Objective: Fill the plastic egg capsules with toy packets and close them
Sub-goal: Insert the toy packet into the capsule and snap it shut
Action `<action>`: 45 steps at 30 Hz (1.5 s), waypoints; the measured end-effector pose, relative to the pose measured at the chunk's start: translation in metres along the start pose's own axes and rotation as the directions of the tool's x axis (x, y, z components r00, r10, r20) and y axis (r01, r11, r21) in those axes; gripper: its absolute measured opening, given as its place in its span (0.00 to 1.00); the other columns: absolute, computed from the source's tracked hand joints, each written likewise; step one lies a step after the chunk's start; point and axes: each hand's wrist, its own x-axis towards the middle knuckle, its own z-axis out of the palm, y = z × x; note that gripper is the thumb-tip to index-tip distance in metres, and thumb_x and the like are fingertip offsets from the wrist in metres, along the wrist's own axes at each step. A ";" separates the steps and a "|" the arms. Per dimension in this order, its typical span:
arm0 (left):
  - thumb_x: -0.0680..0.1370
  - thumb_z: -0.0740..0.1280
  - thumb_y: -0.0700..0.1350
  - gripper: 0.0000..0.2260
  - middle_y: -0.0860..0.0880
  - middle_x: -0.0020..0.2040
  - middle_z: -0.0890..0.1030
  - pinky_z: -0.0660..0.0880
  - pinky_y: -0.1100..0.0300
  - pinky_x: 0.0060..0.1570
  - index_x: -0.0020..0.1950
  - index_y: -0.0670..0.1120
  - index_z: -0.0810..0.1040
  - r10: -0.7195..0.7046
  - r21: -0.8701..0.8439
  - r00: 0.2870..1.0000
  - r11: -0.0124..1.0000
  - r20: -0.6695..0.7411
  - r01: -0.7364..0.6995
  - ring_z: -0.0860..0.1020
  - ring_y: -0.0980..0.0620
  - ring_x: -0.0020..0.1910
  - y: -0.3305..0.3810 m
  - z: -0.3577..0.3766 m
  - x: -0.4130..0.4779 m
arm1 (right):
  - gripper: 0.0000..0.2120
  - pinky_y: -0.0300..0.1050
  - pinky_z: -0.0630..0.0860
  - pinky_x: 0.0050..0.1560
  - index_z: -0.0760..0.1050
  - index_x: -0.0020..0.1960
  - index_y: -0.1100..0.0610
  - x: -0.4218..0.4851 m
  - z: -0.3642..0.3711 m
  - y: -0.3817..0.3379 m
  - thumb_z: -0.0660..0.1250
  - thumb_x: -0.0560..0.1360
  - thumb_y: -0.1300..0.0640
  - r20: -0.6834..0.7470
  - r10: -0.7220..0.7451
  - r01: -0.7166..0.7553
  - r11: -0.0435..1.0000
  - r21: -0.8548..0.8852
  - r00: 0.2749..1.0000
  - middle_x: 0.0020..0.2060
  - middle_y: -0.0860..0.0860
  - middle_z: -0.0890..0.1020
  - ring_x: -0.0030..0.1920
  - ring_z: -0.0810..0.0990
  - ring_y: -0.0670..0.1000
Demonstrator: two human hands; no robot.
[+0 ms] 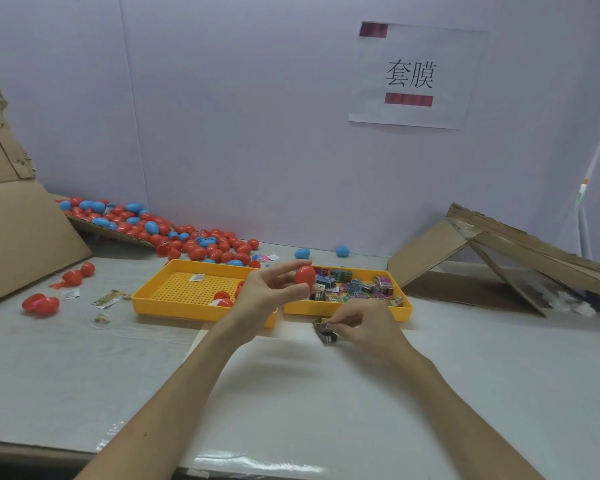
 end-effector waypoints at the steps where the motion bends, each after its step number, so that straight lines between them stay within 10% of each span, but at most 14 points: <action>1: 0.65 0.79 0.48 0.20 0.47 0.52 0.87 0.80 0.53 0.58 0.56 0.59 0.85 0.010 0.023 1.000 1.000 -0.017 -0.010 0.85 0.45 0.55 0.000 -0.001 0.000 | 0.06 0.36 0.79 0.43 0.87 0.43 0.57 0.000 0.000 0.000 0.76 0.70 0.67 -0.001 -0.007 0.007 1.000 -0.002 1.000 0.38 0.47 0.85 0.40 0.83 0.45; 15: 0.78 0.74 0.49 0.13 0.59 0.51 0.85 0.81 0.60 0.52 0.55 0.68 0.81 -0.004 0.339 0.999 0.941 0.045 -0.012 0.83 0.57 0.54 -0.023 0.006 0.005 | 0.08 0.37 0.80 0.44 0.86 0.42 0.55 -0.001 0.000 -0.002 0.75 0.69 0.67 0.040 0.014 -0.015 1.000 0.018 0.999 0.37 0.46 0.86 0.40 0.84 0.44; 23: 0.80 0.71 0.49 0.15 0.56 0.54 0.83 0.80 0.55 0.57 0.66 0.52 0.79 -0.095 0.617 0.988 0.787 0.125 -0.003 0.83 0.57 0.53 -0.036 0.010 0.004 | 0.07 0.46 0.82 0.49 0.88 0.45 0.55 -0.003 0.000 -0.006 0.75 0.71 0.65 0.122 0.037 -0.047 0.995 0.084 0.992 0.40 0.46 0.87 0.42 0.85 0.46; 35: 0.81 0.70 0.50 0.15 0.56 0.53 0.82 0.80 0.58 0.56 0.67 0.51 0.78 -0.090 0.657 0.991 0.754 0.100 0.002 0.82 0.58 0.53 -0.038 0.015 0.003 | 0.05 0.44 0.79 0.44 0.87 0.42 0.58 -0.002 -0.010 -0.012 0.75 0.72 0.66 0.158 0.043 -0.078 0.972 0.222 0.987 0.39 0.51 0.87 0.43 0.84 0.51; 45: 0.81 0.69 0.46 0.11 0.55 0.54 0.83 0.81 0.60 0.54 0.63 0.55 0.78 -0.076 0.520 0.991 0.854 0.113 0.006 0.83 0.59 0.51 -0.038 0.022 0.002 | 0.05 0.46 0.81 0.46 0.84 0.45 0.58 0.002 -0.023 -0.009 0.71 0.76 0.65 0.036 0.237 -0.204 0.735 0.647 0.971 0.36 0.54 0.84 0.39 0.82 0.51</action>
